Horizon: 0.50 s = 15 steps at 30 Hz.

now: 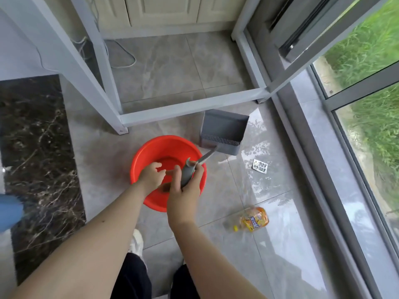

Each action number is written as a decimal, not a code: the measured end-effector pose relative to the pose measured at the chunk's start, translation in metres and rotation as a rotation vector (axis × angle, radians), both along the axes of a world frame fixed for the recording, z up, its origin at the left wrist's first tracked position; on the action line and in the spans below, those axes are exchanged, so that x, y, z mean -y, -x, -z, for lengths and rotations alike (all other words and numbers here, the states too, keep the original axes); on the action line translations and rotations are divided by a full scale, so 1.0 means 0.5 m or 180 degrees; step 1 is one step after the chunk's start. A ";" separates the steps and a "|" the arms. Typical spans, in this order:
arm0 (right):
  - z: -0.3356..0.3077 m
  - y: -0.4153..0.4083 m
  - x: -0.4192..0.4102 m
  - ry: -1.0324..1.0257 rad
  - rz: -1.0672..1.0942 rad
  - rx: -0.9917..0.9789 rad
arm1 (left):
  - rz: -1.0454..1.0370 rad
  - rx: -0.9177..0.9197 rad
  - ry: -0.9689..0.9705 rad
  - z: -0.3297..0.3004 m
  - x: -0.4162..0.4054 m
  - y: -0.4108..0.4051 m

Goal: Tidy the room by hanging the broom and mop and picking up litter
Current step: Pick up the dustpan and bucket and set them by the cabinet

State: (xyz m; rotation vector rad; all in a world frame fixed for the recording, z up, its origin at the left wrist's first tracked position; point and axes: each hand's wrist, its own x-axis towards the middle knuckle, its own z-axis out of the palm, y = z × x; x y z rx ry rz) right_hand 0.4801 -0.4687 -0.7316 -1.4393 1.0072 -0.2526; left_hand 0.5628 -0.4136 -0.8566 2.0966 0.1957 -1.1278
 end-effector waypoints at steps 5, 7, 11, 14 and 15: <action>0.023 -0.034 -0.024 0.0279 0.0265 0.0027 | -0.0279 0.0202 -0.0249 0.077 -0.093 -0.051; 0.029 -0.029 -0.037 0.0577 0.0344 0.0024 | -0.0374 0.0236 -0.0322 0.111 -0.121 -0.071; 0.051 -0.061 -0.082 0.0499 0.0351 0.0198 | -0.0354 0.0058 -0.0407 0.184 -0.141 -0.096; 0.072 -0.105 -0.105 0.0334 0.0293 0.0382 | -0.0277 0.0059 -0.0599 0.226 -0.129 -0.093; 0.079 -0.118 -0.112 0.0387 0.0236 0.0433 | -0.0318 0.0065 -0.0674 0.243 -0.126 -0.093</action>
